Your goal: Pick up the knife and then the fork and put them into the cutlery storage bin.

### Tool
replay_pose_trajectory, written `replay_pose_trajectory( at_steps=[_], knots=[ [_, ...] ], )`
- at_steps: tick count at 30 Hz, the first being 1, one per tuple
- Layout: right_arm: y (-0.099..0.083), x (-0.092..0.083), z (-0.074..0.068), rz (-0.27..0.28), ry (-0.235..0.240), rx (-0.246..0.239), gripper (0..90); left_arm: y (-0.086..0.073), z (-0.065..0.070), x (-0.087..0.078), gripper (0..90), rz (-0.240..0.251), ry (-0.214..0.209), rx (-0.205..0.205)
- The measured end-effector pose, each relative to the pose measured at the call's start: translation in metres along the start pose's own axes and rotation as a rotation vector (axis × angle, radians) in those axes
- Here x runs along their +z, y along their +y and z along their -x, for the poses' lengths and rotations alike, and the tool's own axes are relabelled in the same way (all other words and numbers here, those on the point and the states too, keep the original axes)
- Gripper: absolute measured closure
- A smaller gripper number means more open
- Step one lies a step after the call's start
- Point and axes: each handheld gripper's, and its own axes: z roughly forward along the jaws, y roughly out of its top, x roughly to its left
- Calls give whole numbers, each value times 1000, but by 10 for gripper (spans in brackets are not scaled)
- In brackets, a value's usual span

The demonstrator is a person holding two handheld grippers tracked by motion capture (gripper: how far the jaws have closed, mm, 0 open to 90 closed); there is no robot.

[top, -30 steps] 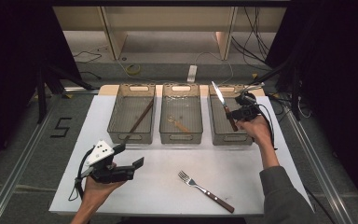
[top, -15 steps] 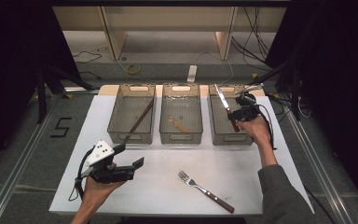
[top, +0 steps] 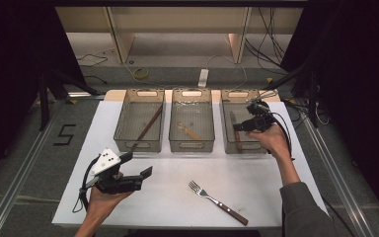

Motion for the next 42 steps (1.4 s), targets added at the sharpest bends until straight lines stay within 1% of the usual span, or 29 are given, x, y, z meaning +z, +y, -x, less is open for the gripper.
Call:
replay_pose_trajectory(
  at_steps=[3,6,9,13,17,20,21,23,25,26,30,39,42],
  knots=[
    [-3,-7,-8,12,3,-34,403,0,0,0,138,0,0,0],
    [-9,-14,-17,23,19,-63,385,0,0,0,138,1,1,-2],
    [-16,-21,-26,40,40,-93,366,0,0,0,138,-1,0,2],
    [-27,-28,-38,50,53,-139,355,0,0,0,138,-1,1,2],
    [-38,-34,-49,57,72,-172,350,0,0,0,138,-3,0,2],
    [-46,-34,-52,61,96,-183,348,0,1,0,138,-1,1,3],
    [-48,-33,-53,55,100,-184,345,0,1,1,137,0,0,3],
    [-52,-32,-55,36,89,-199,341,0,2,1,137,-3,-1,6],
    [-55,-33,-57,34,101,-203,337,0,1,0,137,-1,0,2],
    [-57,-33,-58,29,100,-209,331,0,1,0,137,-1,1,2],
    [-62,-32,-65,5,112,-242,321,0,1,0,137,-1,0,3],
    [-73,-34,-88,-43,147,-311,315,0,2,0,137,1,-2,2],
    [-77,-32,-95,-64,152,-344,312,0,2,0,137,3,-2,1]
  ],
)
